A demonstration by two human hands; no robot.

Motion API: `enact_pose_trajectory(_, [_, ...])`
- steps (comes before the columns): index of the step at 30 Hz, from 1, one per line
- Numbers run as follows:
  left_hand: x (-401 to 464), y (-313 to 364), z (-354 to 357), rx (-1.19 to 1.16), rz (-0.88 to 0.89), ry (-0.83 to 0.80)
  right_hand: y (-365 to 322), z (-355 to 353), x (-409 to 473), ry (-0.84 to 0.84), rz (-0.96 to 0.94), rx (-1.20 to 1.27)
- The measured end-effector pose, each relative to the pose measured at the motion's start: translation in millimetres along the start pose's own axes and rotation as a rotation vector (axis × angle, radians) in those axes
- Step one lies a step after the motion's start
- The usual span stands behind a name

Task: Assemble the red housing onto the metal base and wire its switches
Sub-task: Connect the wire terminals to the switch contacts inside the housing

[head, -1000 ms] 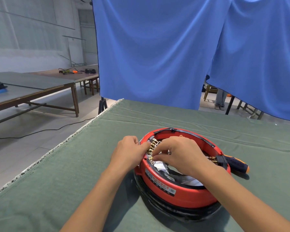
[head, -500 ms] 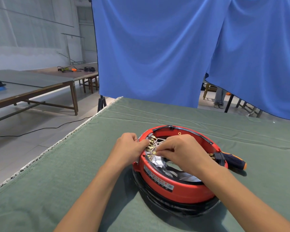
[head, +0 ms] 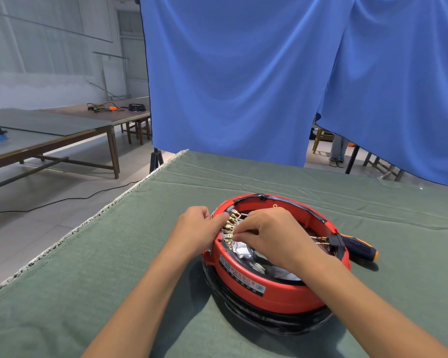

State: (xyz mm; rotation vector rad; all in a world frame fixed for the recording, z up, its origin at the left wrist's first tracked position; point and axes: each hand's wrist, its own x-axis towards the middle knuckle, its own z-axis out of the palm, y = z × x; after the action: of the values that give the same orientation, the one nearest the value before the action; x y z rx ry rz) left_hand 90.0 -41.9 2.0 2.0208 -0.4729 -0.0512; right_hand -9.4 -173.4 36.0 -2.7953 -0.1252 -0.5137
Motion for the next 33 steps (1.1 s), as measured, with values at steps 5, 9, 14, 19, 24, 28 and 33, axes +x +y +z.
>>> enact_pose_trajectory(5, [0.4,0.0,-0.4,0.005,0.003,-0.005,0.3,-0.1,-0.4,0.001,-0.006,-0.004])
enact_pose_trajectory(9, [0.7,-0.1,0.7,0.007,0.007,-0.005,-0.4,-0.5,-0.4,-0.008,-0.002,-0.004])
enact_pose_trajectory(14, [2.4,-0.9,0.5,0.015,0.002,0.001,-0.3,-0.5,-0.5,-0.011,-0.004,-0.015])
enact_pose_trajectory(19, [1.8,-0.1,1.0,0.021,0.001,-0.004,-1.7,-0.9,-1.1,0.002,-0.004,-0.053])
enact_pose_trajectory(24, [3.0,-0.8,2.7,0.047,0.004,0.019,-5.3,-2.1,-1.2,0.022,-0.008,-0.112])
enact_pose_trajectory(28, [3.1,-1.8,4.0,0.064,0.008,0.035,-6.2,-1.5,-0.4,0.028,-0.009,-0.108])
enact_pose_trajectory(33, [2.7,-2.2,2.9,0.033,0.001,0.019,-3.3,0.8,-0.1,0.034,0.011,-0.076])
